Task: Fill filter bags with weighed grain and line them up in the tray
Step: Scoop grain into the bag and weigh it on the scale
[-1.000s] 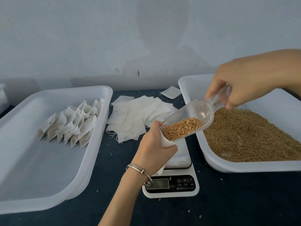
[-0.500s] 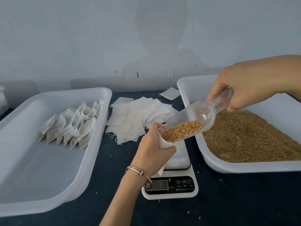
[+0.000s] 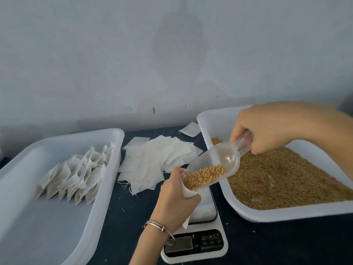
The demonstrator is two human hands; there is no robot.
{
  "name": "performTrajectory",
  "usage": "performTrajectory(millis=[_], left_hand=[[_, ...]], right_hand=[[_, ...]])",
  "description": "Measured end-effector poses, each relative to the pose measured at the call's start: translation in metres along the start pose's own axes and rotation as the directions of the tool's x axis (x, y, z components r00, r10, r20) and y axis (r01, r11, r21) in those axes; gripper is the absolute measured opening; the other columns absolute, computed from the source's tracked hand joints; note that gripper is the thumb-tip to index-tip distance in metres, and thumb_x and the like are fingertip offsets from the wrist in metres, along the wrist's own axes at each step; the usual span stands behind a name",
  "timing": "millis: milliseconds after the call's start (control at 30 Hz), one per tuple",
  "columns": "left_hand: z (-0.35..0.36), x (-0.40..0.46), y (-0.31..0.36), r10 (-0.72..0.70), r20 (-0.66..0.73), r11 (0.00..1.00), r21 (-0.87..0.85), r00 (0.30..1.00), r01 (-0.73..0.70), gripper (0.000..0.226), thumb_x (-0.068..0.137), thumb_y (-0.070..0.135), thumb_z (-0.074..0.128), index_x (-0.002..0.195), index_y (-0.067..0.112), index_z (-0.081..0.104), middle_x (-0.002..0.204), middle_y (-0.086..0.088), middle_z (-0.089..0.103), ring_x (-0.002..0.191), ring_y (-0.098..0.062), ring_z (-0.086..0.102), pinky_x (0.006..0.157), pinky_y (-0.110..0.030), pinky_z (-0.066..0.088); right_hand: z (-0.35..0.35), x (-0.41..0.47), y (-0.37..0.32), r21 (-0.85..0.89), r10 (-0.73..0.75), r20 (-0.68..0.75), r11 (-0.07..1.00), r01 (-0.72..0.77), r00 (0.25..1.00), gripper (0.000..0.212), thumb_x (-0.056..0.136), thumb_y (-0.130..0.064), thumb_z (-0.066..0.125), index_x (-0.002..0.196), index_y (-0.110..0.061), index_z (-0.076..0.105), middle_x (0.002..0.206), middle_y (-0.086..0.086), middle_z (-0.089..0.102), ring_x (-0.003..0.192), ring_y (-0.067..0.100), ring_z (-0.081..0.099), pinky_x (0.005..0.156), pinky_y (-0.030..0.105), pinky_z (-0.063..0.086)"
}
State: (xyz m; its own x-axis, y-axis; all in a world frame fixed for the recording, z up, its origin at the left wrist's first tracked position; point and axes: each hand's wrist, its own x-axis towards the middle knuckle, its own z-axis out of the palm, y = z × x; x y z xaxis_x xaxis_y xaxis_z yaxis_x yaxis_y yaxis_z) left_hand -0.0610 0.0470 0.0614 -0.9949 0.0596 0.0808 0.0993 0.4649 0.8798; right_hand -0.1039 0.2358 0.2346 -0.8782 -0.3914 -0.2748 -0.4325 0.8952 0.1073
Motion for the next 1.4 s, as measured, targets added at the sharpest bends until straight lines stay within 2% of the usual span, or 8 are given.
performTrajectory(millis=[200,433,533,700,933,1167,1300,1400], left_hand=[[0.0,0.001,-0.003,0.011,-0.01,1.0,0.002,1.0,-0.011,0.039,0.072,0.003,0.059,0.098,0.029,0.046,0.082,0.0,0.061,0.05,-0.001,0.043,0.047,-0.014,0.035],[-0.005,0.001,-0.009,0.03,-0.064,1.0,-0.007,0.997,-0.03,0.032,0.072,0.004,0.06,0.093,0.026,0.048,0.07,0.009,0.049,0.049,0.002,0.044,0.043,-0.01,0.035],[-0.011,0.002,-0.01,0.011,-0.097,0.998,-0.065,0.995,-0.018,0.028,0.071,0.007,0.061,0.089,0.025,0.048,0.07,0.01,0.046,0.049,0.005,0.043,0.044,-0.007,0.033],[-0.026,0.016,-0.01,0.026,-0.152,0.987,-0.15,0.988,-0.049,0.029,0.069,0.004,0.06,0.088,0.023,0.048,0.074,0.008,0.048,0.051,0.004,0.043,0.047,-0.01,0.036],[-0.009,0.035,-0.011,0.096,0.137,0.981,0.153,0.986,-0.117,0.035,0.073,0.007,0.064,0.097,0.025,0.047,0.085,0.014,0.053,0.065,0.005,0.051,0.056,-0.007,0.039],[0.002,0.025,-0.018,0.233,0.006,0.965,0.126,0.973,-0.232,0.052,0.074,0.015,0.069,0.11,0.035,0.039,0.106,0.024,0.051,0.096,0.007,0.05,0.08,-0.001,0.034],[0.001,0.02,-0.016,0.274,0.039,0.951,0.135,0.961,-0.277,0.071,0.073,0.022,0.076,0.129,0.038,0.035,0.119,0.019,0.046,0.118,-0.002,0.044,0.1,-0.016,0.036],[-0.008,0.012,-0.012,0.289,-0.116,0.955,-0.039,0.95,-0.295,0.061,0.077,0.037,0.07,0.13,0.035,0.04,0.132,0.015,0.046,0.122,0.0,0.045,0.1,-0.012,0.035]], right_hand=[[0.005,0.0,0.003,0.05,0.002,0.007,0.999,-0.002,1.0,0.049,0.078,-0.009,0.064,0.114,-0.041,0.064,0.082,-0.021,0.059,0.07,0.0,0.054,0.053,0.018,0.042],[0.023,0.0,0.014,0.225,0.022,0.015,0.974,-0.025,1.0,0.046,0.078,-0.013,0.069,0.111,-0.045,0.062,0.095,-0.021,0.064,0.092,0.005,0.061,0.088,0.033,0.052],[0.043,-0.003,0.023,0.385,0.01,0.014,0.923,-0.015,1.0,0.04,0.078,-0.02,0.073,0.097,-0.053,0.061,0.084,-0.024,0.065,0.077,-0.006,0.06,0.077,0.025,0.048],[0.08,-0.018,0.03,0.618,0.129,-0.152,0.786,-0.007,0.98,0.041,0.075,-0.028,0.075,0.079,-0.064,0.056,0.081,-0.036,0.064,0.081,0.001,0.064,0.063,0.019,0.038],[0.115,-0.042,0.016,0.735,0.371,-0.309,0.677,-0.027,0.876,0.041,0.075,-0.029,0.073,0.083,-0.063,0.052,0.073,-0.047,0.056,0.073,-0.006,0.053,0.057,0.018,0.028],[0.138,-0.056,0.009,0.759,0.516,-0.299,0.638,-0.127,0.803,0.06,0.075,-0.021,0.073,0.081,-0.075,0.048,0.076,-0.032,0.064,0.071,0.01,0.062,0.066,0.037,0.05],[0.139,-0.057,0.007,0.753,0.529,-0.291,0.64,-0.15,0.797,0.063,0.075,-0.022,0.073,0.079,-0.078,0.044,0.076,-0.036,0.062,0.071,0.008,0.061,0.063,0.034,0.046],[0.139,-0.058,0.009,0.747,0.527,-0.291,0.647,-0.155,0.799,0.053,0.074,-0.028,0.07,0.083,-0.075,0.047,0.075,-0.034,0.063,0.068,0.009,0.063,0.064,0.034,0.05]])
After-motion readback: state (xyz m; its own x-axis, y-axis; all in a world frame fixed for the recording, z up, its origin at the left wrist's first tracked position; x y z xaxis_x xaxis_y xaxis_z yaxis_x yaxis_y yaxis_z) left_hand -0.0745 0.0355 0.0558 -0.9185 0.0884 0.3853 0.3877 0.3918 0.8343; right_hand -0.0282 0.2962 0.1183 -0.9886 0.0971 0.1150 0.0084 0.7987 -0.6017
